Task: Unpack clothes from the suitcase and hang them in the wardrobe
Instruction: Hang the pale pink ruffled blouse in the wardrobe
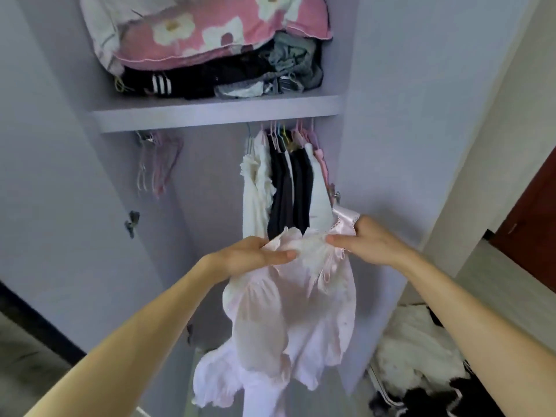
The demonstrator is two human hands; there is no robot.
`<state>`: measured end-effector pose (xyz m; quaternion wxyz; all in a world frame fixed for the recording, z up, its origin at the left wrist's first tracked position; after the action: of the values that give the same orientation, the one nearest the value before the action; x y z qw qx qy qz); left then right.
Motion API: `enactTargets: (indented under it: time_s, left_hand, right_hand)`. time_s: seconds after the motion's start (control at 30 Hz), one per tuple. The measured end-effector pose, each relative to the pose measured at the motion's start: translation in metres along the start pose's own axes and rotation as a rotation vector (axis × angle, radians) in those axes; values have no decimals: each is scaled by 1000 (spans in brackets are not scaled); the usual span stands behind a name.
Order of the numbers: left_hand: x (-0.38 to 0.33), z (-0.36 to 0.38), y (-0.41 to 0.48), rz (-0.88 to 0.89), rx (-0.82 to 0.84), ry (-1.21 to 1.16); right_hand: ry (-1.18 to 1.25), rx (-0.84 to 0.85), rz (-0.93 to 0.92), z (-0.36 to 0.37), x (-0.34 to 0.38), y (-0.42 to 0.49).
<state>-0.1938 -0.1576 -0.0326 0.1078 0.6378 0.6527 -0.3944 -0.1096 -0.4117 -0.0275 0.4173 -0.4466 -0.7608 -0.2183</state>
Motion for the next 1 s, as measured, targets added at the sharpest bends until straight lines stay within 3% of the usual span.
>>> enactTargets:
  time_s: [0.33,0.4,0.53,0.67,0.77,0.87,1.0]
  left_hand:
    - [71,-35,-53,-141,156,-100]
    - [67,-43,-50,-104,50,-140]
    - [45,-61,-30,-49,-342,-323]
    - [17,-72,-3,-65,-588,-591]
    - [5,-79,14,-105,-659,-765]
    - [-7,-84,21,-77,-699,-813]
    - [-15,-94,20,-80,-807,-646]
  right_hand:
    - [-298,-354,-281,36,51,69]
    - [-287,-403,-252,45,53,85]
    - [-173,-388,-102,70,51,89]
    - [76,-365,-212,101,50,59]
    - [118,-212,-240,121,46,48]
    - [-103,-62,-188,133,43,55]
    - [-191,-155,-223,120,28,76]
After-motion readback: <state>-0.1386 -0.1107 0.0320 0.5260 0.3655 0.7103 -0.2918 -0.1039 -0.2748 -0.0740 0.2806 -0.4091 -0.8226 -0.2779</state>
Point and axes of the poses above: each hand's wrist, its own y-axis towards the middle knuckle, its own z-axis out of the palm, x = y × z, the point moved 1 cm from there along y, towards the middle knuckle, and after that the axes turned 9 degrees about y, right-handed, at the moved point
